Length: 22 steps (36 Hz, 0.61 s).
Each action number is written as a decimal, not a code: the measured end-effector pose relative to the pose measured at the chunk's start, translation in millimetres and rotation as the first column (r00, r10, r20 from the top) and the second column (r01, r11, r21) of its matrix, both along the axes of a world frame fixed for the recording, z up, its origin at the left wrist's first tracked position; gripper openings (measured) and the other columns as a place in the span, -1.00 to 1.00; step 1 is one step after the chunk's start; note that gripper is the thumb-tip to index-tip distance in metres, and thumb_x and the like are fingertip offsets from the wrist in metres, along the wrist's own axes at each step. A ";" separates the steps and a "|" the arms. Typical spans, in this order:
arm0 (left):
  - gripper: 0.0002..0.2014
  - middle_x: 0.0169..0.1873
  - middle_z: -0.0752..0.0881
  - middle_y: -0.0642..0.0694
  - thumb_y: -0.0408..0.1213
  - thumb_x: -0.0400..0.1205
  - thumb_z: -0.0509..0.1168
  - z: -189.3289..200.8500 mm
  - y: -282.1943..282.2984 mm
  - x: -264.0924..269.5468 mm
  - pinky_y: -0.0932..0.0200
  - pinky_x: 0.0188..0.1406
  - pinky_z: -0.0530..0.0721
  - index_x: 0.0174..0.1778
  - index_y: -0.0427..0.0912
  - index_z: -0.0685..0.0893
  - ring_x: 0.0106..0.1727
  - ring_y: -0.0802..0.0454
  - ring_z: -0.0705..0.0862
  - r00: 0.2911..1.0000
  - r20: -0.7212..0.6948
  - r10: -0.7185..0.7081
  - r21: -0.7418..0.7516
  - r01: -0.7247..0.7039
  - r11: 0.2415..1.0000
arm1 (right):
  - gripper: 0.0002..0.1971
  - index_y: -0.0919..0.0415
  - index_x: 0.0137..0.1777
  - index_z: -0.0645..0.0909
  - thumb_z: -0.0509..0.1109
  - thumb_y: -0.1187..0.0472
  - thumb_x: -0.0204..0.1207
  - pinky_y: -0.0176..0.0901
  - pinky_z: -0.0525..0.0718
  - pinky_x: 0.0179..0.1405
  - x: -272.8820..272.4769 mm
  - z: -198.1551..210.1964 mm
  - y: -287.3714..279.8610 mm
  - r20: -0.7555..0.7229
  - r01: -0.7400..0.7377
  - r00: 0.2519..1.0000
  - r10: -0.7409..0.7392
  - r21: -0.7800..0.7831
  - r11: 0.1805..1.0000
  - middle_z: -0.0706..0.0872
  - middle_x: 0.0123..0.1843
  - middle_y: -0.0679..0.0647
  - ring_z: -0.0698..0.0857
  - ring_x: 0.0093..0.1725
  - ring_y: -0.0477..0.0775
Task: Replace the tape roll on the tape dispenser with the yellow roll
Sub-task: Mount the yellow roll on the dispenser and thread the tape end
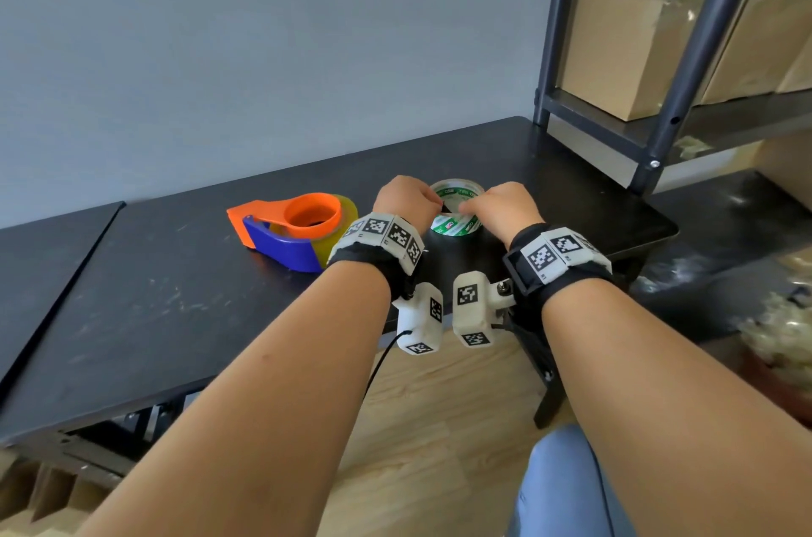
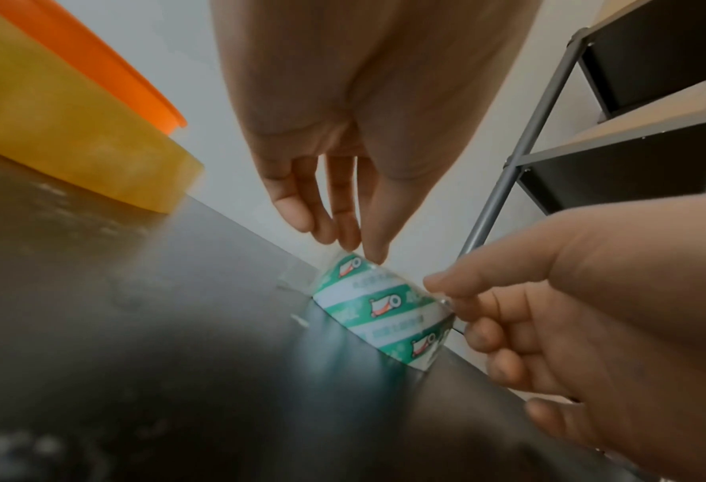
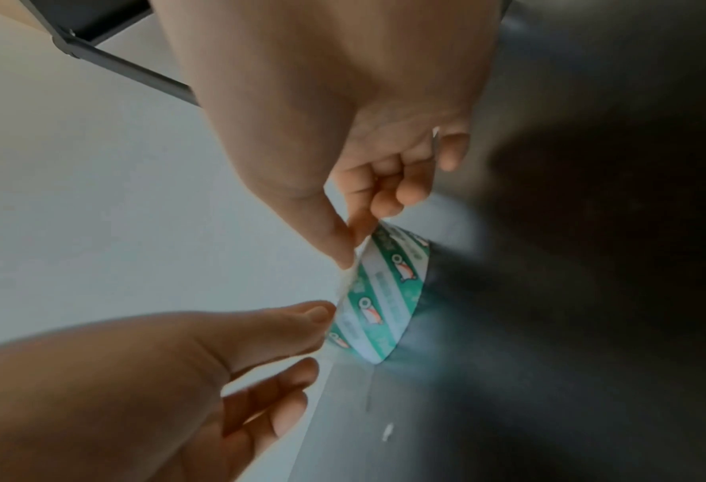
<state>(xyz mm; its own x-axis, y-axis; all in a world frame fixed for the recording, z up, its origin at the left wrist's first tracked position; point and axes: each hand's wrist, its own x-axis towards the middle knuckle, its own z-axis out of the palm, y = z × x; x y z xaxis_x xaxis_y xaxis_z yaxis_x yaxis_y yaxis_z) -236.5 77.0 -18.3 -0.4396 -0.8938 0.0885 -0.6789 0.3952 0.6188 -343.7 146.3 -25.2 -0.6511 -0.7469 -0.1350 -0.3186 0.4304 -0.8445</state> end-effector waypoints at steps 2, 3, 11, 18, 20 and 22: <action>-0.79 0.09 0.81 -0.07 -0.25 0.63 0.34 -0.7 -0.2 -0.4 0.15 0.08 0.70 0.08 -0.13 0.84 0.10 -0.02 0.74 1.000 0.022 0.003 -0.013 -0.003 1.000 | -0.66 0.24 -0.13 0.70 0.48 0.04 0.16 0.29 0.58 0.30 -1.3 -5.4 -3.1 -0.014 0.024 1.000 -0.024 0.008 1.000 0.78 -0.12 0.15 0.75 0.01 0.25; -0.80 0.08 0.81 -0.07 -0.24 0.62 0.35 -1.2 -0.4 -0.7 0.14 0.08 0.70 0.08 -0.13 0.84 0.09 -0.02 0.75 1.000 0.024 0.007 -0.016 -0.006 1.000 | -0.66 0.24 -0.15 0.69 0.47 0.03 0.14 0.31 0.57 0.31 -0.6 -6.2 -3.5 -0.023 0.033 0.999 -0.033 0.012 0.999 0.77 -0.14 0.15 0.75 0.00 0.26; -0.77 0.09 0.81 -0.09 -0.23 0.60 0.36 -0.8 -0.2 0.0 0.17 0.05 0.71 0.11 -0.17 0.83 0.08 0.00 0.75 1.000 0.028 0.015 -0.005 -0.015 1.000 | -0.74 0.24 -0.09 0.58 0.56 0.15 0.36 0.06 0.67 0.14 1.3 -1.3 -3.9 0.017 0.096 0.995 -0.097 0.021 0.995 0.73 -0.04 0.17 0.72 -0.05 0.20; -0.76 0.10 0.80 -0.08 -0.28 0.62 0.31 7.9 -0.8 7.5 0.21 -0.06 0.61 0.14 -0.14 0.81 0.10 -0.01 0.74 0.999 0.037 0.027 0.003 -0.027 1.000 | -0.61 0.36 0.23 0.62 0.50 0.17 0.47 -0.12 0.53 -0.15 3.0 -6.9 -10.3 0.056 0.092 0.994 -0.093 0.017 0.996 0.76 0.14 0.23 0.67 -0.06 0.16; -0.76 0.11 0.80 -0.10 -0.29 0.63 0.29 11.0 -2.4 11.2 0.19 -0.02 0.65 0.14 -0.15 0.81 0.11 -0.03 0.74 0.998 0.046 0.051 -0.003 -0.050 0.999 | -0.62 0.35 0.22 0.62 0.48 0.15 0.48 -0.11 0.54 -0.17 7.8 -6.9 -13.0 0.048 0.091 0.995 -0.092 0.027 0.996 0.76 0.13 0.22 0.68 -0.07 0.16; -0.74 0.13 0.79 -0.11 -0.31 0.64 0.26 14.7 -3.8 16.5 0.14 0.06 0.68 0.15 -0.15 0.80 0.14 -0.05 0.74 0.996 0.051 0.070 -0.013 -0.070 0.997 | -0.63 0.33 0.19 0.63 0.47 0.11 0.48 -0.12 0.54 -0.26 11.9 -7.2 -16.9 0.035 0.085 0.996 -0.086 0.035 0.996 0.77 0.06 0.20 0.68 -0.11 0.15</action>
